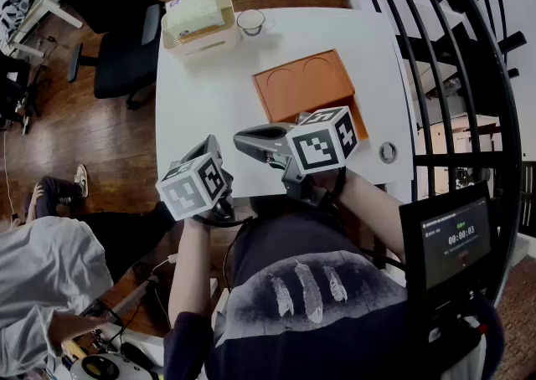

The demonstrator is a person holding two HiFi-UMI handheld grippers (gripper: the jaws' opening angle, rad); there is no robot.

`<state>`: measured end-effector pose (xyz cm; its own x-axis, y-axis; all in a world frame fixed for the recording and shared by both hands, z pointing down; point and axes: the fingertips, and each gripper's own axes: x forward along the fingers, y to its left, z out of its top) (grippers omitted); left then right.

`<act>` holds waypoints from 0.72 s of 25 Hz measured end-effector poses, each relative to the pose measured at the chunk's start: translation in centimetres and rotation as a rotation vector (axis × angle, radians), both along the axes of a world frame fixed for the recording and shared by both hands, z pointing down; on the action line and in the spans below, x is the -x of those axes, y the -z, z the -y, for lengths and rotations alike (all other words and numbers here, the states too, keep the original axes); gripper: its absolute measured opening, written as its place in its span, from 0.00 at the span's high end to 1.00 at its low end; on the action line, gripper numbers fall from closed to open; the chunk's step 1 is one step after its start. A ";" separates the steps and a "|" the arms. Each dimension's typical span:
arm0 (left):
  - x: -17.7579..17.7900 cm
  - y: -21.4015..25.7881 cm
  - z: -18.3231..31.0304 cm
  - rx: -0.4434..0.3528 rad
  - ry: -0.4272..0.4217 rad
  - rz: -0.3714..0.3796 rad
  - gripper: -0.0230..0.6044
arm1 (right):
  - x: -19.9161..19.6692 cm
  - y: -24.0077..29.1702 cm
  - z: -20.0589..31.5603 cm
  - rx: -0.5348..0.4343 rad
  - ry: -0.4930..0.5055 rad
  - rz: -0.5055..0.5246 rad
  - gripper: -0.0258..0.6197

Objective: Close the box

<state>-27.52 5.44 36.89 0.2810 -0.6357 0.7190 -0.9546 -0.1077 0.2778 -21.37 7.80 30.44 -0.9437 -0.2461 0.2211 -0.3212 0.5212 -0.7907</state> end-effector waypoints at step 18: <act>-12.8 1.9 0.7 -0.050 0.090 0.180 0.94 | -18.7 -1.1 0.7 -0.098 0.178 -0.200 0.95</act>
<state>-14.74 4.71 34.95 0.0913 -0.6888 0.7192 -0.9947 -0.0294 0.0980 -2.69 7.07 31.55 -0.9139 -0.1094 0.3909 -0.3622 0.6544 -0.6637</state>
